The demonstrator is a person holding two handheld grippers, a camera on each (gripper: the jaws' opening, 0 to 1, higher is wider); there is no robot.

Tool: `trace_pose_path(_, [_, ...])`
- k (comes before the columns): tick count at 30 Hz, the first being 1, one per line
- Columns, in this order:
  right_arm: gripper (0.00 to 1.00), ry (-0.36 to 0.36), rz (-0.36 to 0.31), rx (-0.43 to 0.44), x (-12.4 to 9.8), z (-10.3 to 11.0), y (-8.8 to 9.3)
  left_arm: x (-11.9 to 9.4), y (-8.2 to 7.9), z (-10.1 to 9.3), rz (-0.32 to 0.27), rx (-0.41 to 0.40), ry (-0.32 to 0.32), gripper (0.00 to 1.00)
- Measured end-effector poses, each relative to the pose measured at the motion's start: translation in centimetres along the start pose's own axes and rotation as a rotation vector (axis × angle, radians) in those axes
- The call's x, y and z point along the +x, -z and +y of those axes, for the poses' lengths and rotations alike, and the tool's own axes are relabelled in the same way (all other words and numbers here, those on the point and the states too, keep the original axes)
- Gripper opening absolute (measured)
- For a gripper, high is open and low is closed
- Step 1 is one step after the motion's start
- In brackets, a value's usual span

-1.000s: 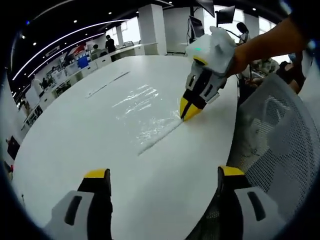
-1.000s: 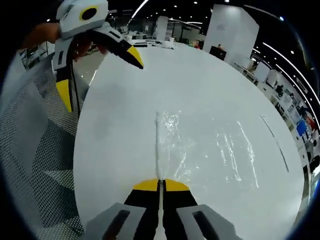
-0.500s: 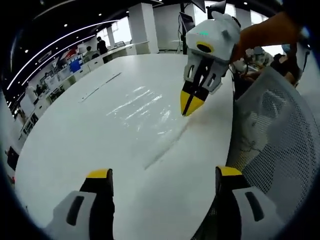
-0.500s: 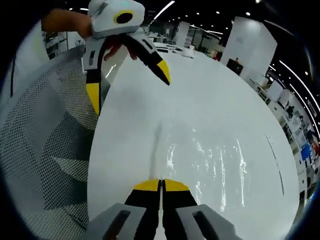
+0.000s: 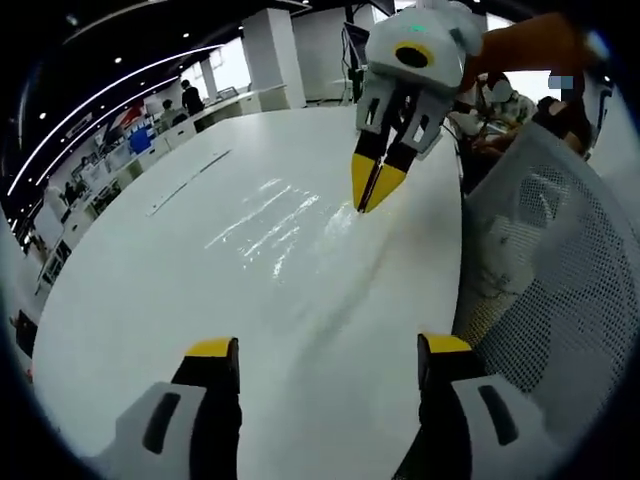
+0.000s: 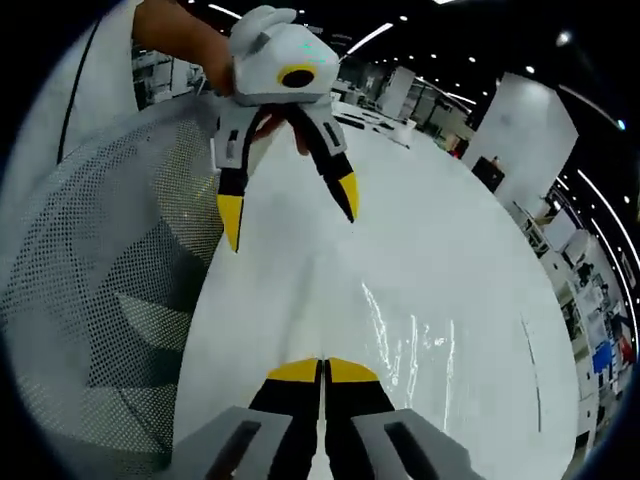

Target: Open the resealable bag by pulling the two sides of the seal apart until the entire bag opening is separated and visibly accessible.

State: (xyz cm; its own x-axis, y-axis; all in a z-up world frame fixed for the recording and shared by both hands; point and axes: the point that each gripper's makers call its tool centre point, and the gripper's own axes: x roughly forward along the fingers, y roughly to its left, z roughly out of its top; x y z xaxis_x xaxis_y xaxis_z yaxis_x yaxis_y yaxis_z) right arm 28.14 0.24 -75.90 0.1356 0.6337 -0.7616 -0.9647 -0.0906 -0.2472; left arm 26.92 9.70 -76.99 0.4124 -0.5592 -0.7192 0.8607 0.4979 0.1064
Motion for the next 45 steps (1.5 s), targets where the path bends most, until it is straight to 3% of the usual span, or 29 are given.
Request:
trace_pose_path(9, [0.00,0.010,-0.039,-0.053,-0.8,-0.4,-1.4,0.4,0.2,0.3,0.019,0.066,0.007,0.60])
trace_pose_path(14, [0.00,0.042,-0.057,-0.065,-1.2,-1.1,-1.9,0.7,-0.4,0.3,0.018,0.114,0.019,0.45])
trace_pose_path(18, [0.00,0.054,-0.053,-0.069,-1.4,-1.5,-1.8,1.1,-0.8,0.3,0.021,0.127,0.020,0.42])
trace_pose_path(25, [0.00,0.077,-0.067,-0.063,-1.9,-1.8,-1.8,1.4,-1.0,0.4,0.017,0.179,0.015,0.19])
trace_pose_path(29, [0.00,0.098,-0.090,-0.057,-2.4,-2.1,-1.9,1.5,-1.1,0.8,0.006,0.178,0.005,0.14])
trace_pose_path(34, [0.00,0.114,-0.098,-0.050,-2.7,-2.3,-1.8,1.7,-0.9,0.8,0.014,0.189,0.011,0.01])
trace_pose_path(45, [0.00,0.113,-0.085,0.006,-2.6,-1.9,-0.7,1.4,-1.4,0.6,0.004,0.208,0.023,0.00])
